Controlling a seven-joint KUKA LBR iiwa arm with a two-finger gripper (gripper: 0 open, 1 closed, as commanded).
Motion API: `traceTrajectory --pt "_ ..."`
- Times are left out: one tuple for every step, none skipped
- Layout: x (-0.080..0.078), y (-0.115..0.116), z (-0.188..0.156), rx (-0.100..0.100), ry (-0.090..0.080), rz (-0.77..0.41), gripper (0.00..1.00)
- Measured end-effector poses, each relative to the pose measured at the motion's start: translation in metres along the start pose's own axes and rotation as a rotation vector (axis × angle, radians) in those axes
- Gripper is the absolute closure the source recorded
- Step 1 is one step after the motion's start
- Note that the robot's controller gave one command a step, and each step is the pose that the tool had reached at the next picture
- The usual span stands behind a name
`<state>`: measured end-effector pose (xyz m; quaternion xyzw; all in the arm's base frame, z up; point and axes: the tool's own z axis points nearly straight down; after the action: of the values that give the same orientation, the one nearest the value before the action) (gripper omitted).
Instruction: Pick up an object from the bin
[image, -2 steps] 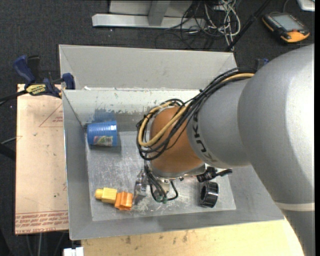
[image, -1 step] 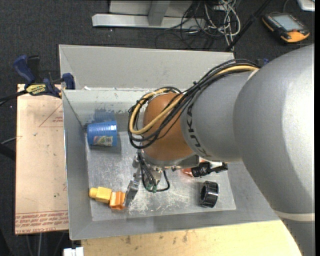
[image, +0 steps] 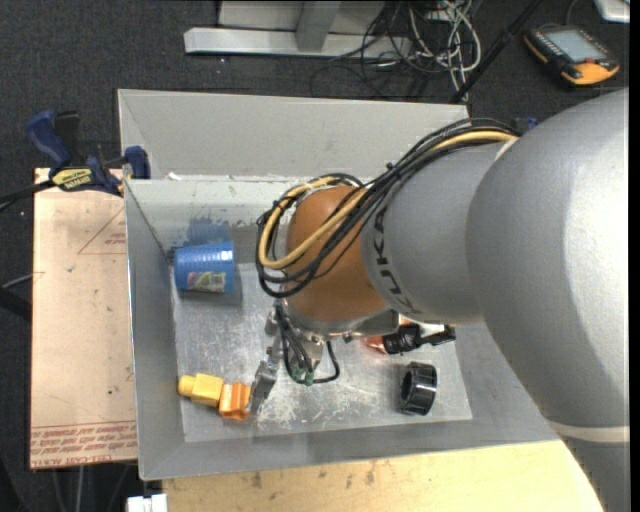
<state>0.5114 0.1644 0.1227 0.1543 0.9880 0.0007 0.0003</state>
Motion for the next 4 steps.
traceTrajectory --pt "0.045 0.036 0.024 0.001 0.002 -0.257 1.0" --pt "0.045 0.036 0.024 0.001 0.002 -0.256 1.0" --pt "0.041 0.039 0.014 0.001 0.001 -0.243 1.0" --pt "0.041 0.04 -0.013 0.001 0.0 -0.264 1.0"
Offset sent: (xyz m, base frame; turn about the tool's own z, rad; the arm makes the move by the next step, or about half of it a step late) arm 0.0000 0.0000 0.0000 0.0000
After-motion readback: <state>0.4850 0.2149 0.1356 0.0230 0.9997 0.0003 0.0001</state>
